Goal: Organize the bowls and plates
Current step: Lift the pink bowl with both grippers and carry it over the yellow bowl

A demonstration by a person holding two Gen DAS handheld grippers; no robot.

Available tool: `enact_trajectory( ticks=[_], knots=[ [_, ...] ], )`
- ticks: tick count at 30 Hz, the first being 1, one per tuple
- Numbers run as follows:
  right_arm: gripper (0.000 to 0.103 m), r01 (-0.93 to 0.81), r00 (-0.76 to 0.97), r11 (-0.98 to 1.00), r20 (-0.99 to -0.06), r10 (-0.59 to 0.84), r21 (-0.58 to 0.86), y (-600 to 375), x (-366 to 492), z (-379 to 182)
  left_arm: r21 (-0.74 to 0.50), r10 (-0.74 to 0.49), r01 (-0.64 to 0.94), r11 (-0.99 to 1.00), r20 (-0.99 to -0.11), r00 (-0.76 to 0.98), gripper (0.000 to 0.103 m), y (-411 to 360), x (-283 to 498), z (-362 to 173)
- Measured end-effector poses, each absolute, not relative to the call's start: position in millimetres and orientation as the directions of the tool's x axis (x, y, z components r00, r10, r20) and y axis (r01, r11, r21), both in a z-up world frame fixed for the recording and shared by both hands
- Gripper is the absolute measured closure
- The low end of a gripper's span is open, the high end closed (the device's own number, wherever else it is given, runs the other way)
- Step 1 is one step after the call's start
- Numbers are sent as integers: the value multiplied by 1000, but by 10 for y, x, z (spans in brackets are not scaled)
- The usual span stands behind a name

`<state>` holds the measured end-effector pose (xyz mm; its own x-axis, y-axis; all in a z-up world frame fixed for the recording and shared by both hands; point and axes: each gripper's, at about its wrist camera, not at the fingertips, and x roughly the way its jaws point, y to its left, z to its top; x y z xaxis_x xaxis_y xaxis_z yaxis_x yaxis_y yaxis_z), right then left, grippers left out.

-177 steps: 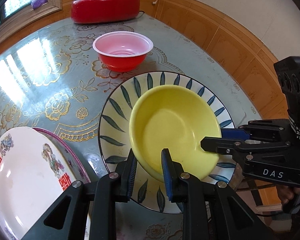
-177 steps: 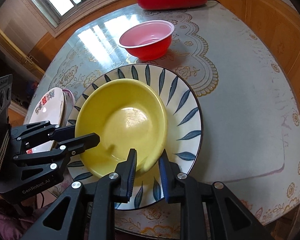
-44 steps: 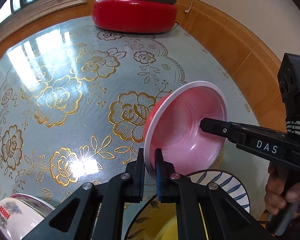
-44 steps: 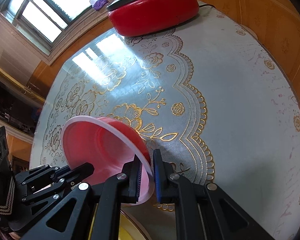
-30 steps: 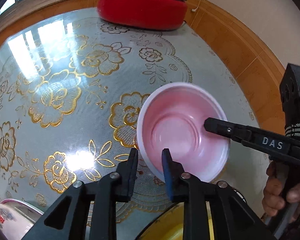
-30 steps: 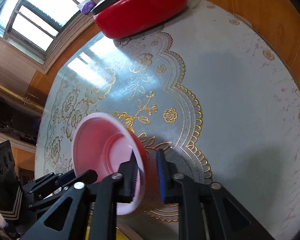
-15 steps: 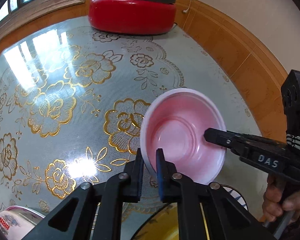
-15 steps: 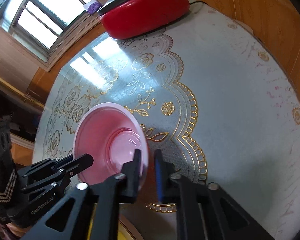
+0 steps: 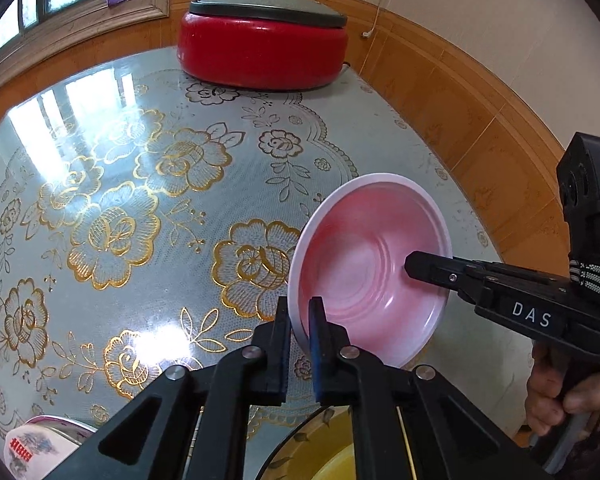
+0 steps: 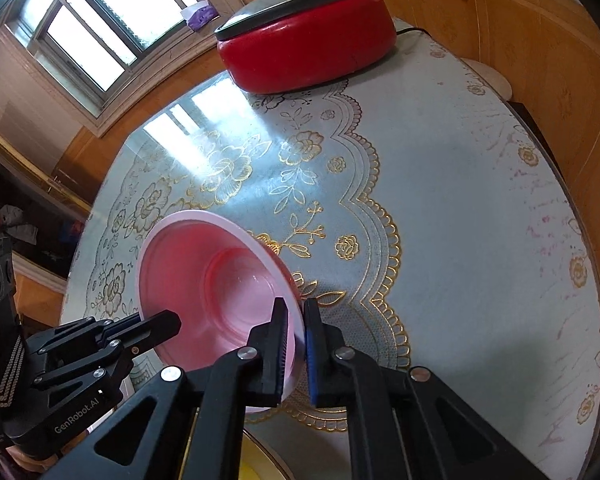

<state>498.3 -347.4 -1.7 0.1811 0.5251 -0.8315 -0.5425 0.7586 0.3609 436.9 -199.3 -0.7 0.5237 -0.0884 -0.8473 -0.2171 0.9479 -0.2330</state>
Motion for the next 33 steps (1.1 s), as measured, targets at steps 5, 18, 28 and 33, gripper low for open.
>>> enact_trajectory(
  ticks=[5,18,28,33],
  knots=[
    [96,-562,197,752,-828,525,343,-3565,4896,128,-230,-101,-181,956,-840,533,95,-2070,4269,63],
    [95,-585,243,752,-819,520,304,-3689,4729,424,-243,-133,-120,963,-810,571,96,-2198,4188,324],
    [95,-618,181,721,-836,518,313,-3855,4349,449,-249,-181,-48,967,-810,558,96,-2292,3860,391],
    [95,-622,160,716,-844,512,316,-3899,4178,438,-271,-211,-26,962,-806,553,96,-2305,3674,382]
  ],
)
